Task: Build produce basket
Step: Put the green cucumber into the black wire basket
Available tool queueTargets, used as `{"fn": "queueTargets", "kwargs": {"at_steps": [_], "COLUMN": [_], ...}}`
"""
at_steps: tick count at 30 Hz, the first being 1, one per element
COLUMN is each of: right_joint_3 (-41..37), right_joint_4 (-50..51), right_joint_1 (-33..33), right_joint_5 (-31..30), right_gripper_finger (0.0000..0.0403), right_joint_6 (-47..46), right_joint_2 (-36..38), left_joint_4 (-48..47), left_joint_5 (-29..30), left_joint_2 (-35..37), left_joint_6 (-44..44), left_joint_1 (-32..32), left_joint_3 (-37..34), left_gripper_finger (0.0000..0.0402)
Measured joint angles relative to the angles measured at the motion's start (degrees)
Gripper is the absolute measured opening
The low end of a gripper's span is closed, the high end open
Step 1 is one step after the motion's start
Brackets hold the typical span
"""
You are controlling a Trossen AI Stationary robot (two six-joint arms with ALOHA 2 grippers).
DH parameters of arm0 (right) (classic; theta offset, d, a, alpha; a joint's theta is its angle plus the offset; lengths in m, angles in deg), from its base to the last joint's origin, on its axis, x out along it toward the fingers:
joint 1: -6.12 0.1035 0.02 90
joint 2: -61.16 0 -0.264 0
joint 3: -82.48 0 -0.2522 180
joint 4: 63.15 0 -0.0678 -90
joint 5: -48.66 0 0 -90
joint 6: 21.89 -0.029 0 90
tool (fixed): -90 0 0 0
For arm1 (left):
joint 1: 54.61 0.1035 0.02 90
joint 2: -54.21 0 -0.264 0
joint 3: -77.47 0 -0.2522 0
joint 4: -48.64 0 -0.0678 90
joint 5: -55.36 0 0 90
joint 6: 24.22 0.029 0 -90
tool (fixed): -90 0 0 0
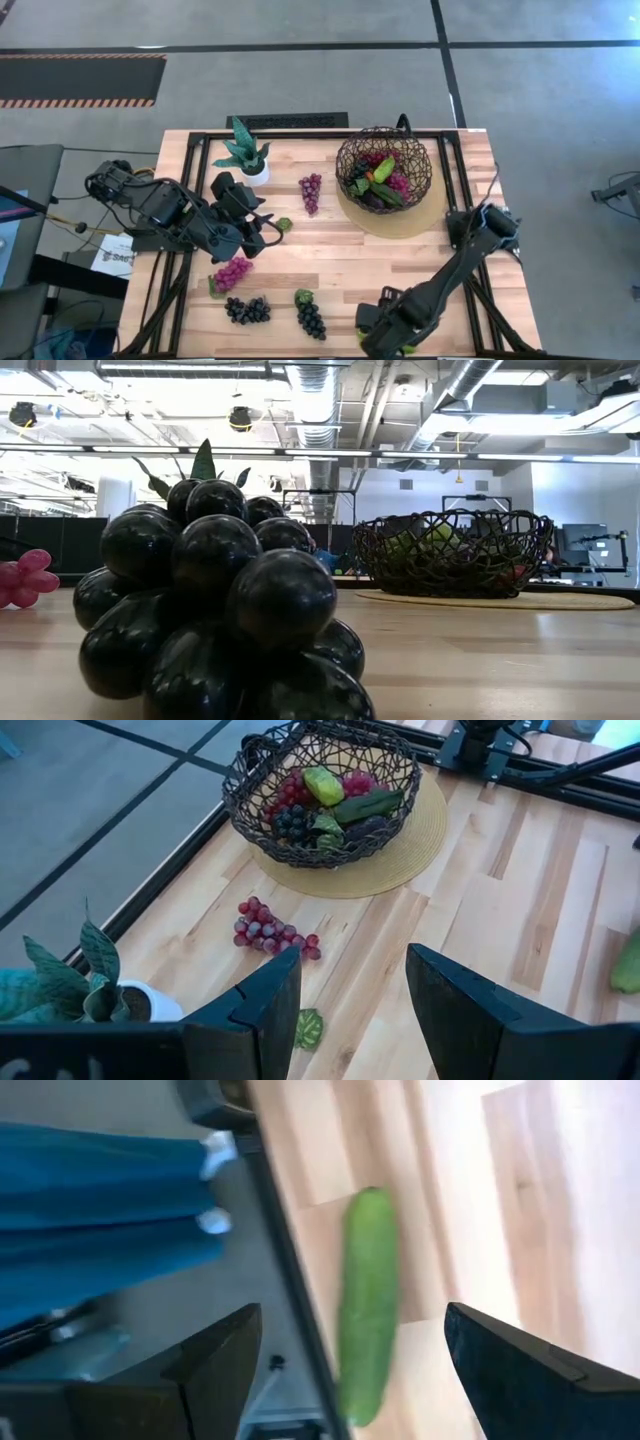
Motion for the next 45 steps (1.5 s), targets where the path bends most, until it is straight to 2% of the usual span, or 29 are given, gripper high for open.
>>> {"fn": "queueTargets", "kwargs": {"at_steps": [11, 16, 29, 45], "right_joint_3": [0.0, 0.0, -0.3, -8.9], "right_joint_4": [0.4, -0.8, -3.8, -12.5], "right_joint_1": [1.0, 1.1, 1.3, 0.6], "right_joint_5": [-2.5, -2.4, -6.5, -6.7], "right_gripper_finger": [0.033, 0.033, 0.033, 0.033], "right_joint_6": [6.5, 6.7, 8.3, 8.5], "right_joint_2": [-7.8, -10.3, -10.4, -10.4], "left_joint_4": [-0.3, -0.3, -0.9, -1.0], "left_joint_5": [0.0, 0.1, 0.7, 0.9], "left_joint_2": [0.0, 0.0, 0.0, 0.0], "left_joint_6": [-0.1, -0.2, -0.8, -1.0], "left_joint_1": [0.0, 0.0, 0.0, 0.0], "left_joint_3": [0.0, 0.0, 0.0, 0.0], "left_gripper_finger": [0.0171, 0.0171, 0.0171, 0.0171]}}
